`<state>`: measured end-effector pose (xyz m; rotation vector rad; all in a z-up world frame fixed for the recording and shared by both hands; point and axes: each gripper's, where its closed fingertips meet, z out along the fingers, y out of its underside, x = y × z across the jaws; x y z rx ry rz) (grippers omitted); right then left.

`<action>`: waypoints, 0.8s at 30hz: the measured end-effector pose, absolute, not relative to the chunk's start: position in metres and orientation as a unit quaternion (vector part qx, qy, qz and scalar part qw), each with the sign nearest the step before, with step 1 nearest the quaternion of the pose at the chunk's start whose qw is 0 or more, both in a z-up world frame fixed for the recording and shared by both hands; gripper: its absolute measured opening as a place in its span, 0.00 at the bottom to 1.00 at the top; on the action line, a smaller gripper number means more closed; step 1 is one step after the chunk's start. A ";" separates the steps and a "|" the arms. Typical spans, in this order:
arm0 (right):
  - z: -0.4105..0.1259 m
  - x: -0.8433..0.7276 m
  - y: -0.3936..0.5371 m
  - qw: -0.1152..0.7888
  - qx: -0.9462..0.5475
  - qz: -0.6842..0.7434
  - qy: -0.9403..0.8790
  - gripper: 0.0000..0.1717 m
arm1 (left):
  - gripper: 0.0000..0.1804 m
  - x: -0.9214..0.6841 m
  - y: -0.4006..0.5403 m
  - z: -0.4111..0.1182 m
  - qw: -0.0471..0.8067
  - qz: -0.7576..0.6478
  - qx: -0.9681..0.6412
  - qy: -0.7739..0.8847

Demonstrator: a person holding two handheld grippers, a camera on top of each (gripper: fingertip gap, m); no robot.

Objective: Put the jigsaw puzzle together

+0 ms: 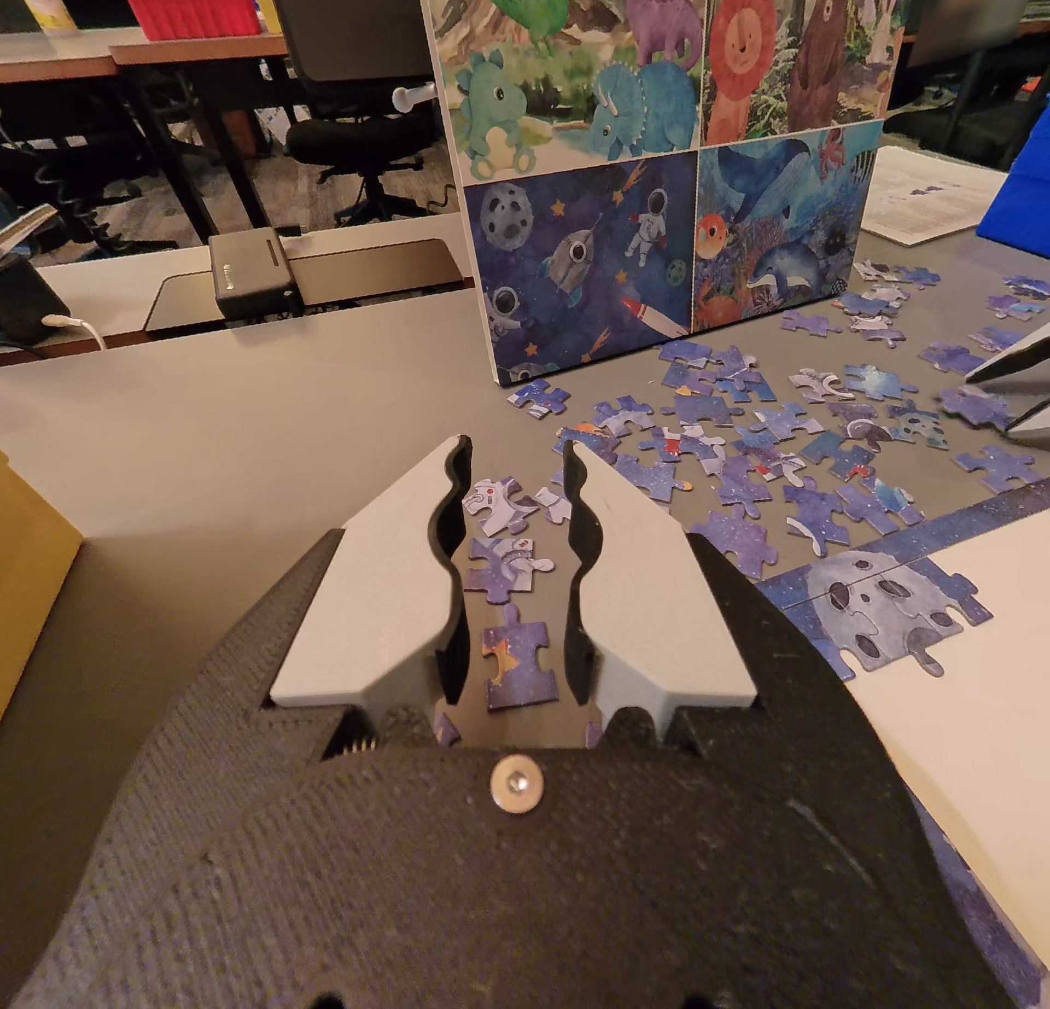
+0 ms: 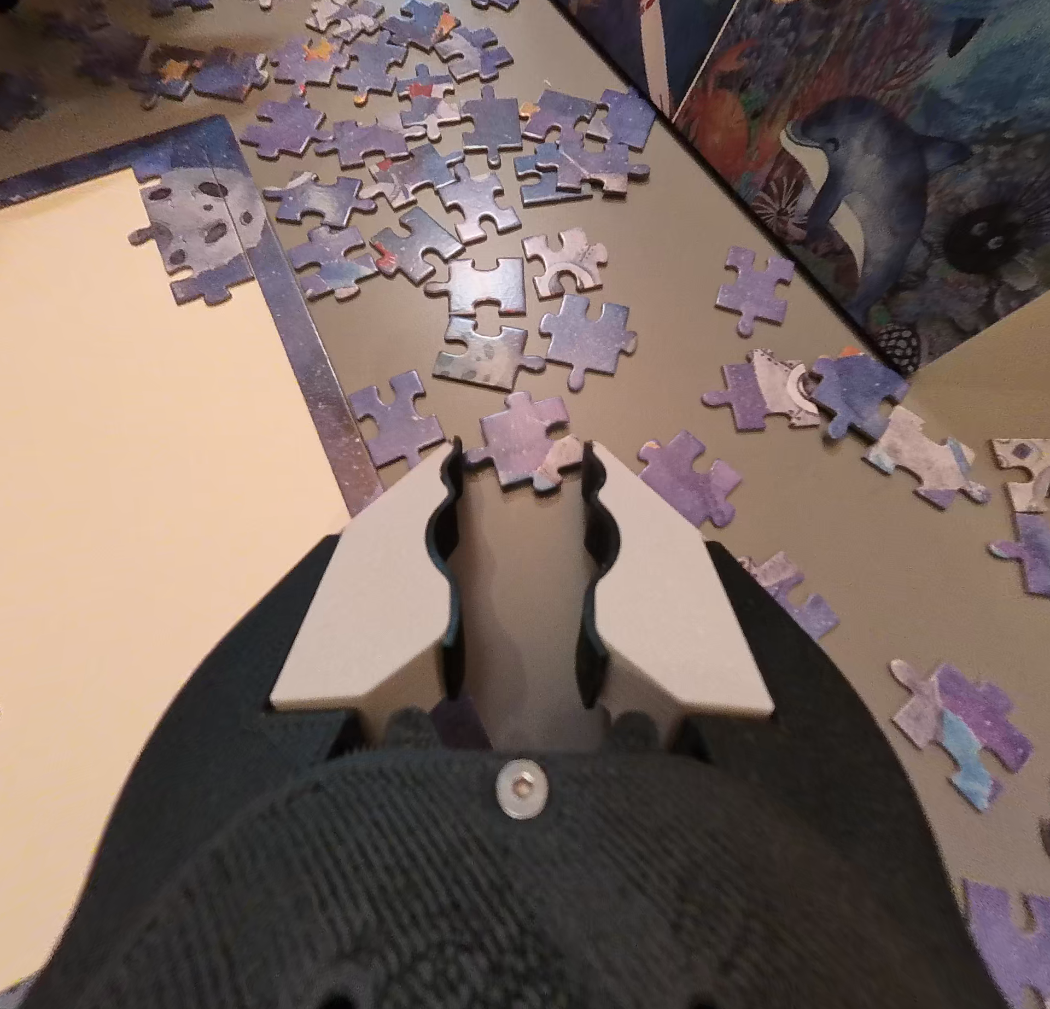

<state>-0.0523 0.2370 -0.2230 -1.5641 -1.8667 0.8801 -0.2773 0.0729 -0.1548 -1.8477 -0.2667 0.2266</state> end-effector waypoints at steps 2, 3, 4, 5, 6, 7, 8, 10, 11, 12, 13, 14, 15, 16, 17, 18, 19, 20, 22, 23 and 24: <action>-0.219 -0.053 0.235 0.274 -0.580 0.340 -0.687 0.24 | 0.17 -0.277 0.073 -0.155 0.589 0.097 -0.794 -0.114; -0.217 -0.053 0.235 0.274 -0.580 0.345 -0.685 0.24 | 0.17 -0.277 0.073 -0.155 0.589 0.098 -0.794 -0.114; -0.215 -0.053 0.234 0.276 -0.579 0.349 -0.683 0.24 | 0.17 -0.277 0.073 -0.155 0.589 0.098 -0.794 -0.114; -0.213 -0.053 0.233 0.279 -0.577 0.352 -0.682 0.24 | 0.17 -0.277 0.073 -0.155 0.589 0.098 -0.794 -0.114; -0.210 -0.054 0.232 0.281 -0.576 0.356 -0.680 0.24 | 0.17 -0.277 0.073 -0.155 0.588 0.098 -0.795 -0.114; -0.207 -0.054 0.231 0.284 -0.573 0.361 -0.679 0.24 | 0.17 -0.277 0.073 -0.155 0.589 0.098 -0.795 -0.113; -0.204 -0.055 0.229 0.286 -0.571 0.367 -0.677 0.24 | 0.17 -0.277 0.073 -0.155 0.588 0.098 -0.795 -0.113; -0.196 -0.056 0.223 0.292 -0.564 0.379 -0.673 0.19 | 0.17 -0.277 0.073 -0.156 0.588 0.098 -0.795 -0.113; -0.192 -0.057 0.220 0.296 -0.560 0.383 -0.672 0.17 | 0.17 -0.277 0.073 -0.156 0.588 0.097 -0.795 -0.113; -0.188 -0.058 0.215 0.298 -0.554 0.388 -0.673 0.17 | 0.17 -0.276 0.073 -0.156 0.587 0.097 -0.796 -0.113; -0.184 -0.059 0.208 0.298 -0.548 0.394 -0.674 0.17 | 0.17 -0.276 0.074 -0.156 0.587 0.097 -0.796 -0.112; -0.181 -0.061 0.201 0.297 -0.543 0.398 -0.677 0.18 | 0.17 -0.276 0.074 -0.157 0.586 0.097 -0.797 -0.112; -0.179 -0.062 0.195 0.297 -0.538 0.396 -0.682 0.18 | 0.17 -0.276 0.074 -0.157 0.586 0.097 -0.797 -0.111; -0.179 -0.062 0.191 0.300 -0.535 0.389 -0.688 0.18 | 0.17 -0.276 0.074 -0.157 0.586 0.097 -0.797 -0.111; -0.180 -0.062 0.191 0.304 -0.534 0.378 -0.693 0.18 | 0.17 -0.276 0.074 -0.157 0.586 0.097 -0.797 -0.111; -0.180 -0.062 0.193 0.310 -0.535 0.368 -0.694 0.19 | 0.17 -0.276 0.074 -0.156 0.587 0.096 -0.796 -0.111; -0.181 -0.061 0.197 0.315 -0.539 0.362 -0.692 0.19 | 0.17 -0.276 0.074 -0.156 0.587 0.095 -0.796 -0.112; -0.182 -0.059 0.202 0.317 -0.546 0.359 -0.687 0.19 | 0.17 -0.276 0.073 -0.156 0.588 0.094 -0.795 -0.112; -0.188 -0.055 0.216 0.315 -0.565 0.353 -0.676 0.21 | 0.17 -0.276 0.073 -0.155 0.589 0.093 -0.795 -0.112; -0.191 -0.053 0.222 0.312 -0.574 0.351 -0.670 0.21 | 0.16 -0.275 0.074 -0.155 0.589 0.093 -0.795 -0.112; -0.195 -0.051 0.228 0.309 -0.583 0.351 -0.665 0.22 | 0.17 -0.275 0.074 -0.155 0.589 0.093 -0.795 -0.111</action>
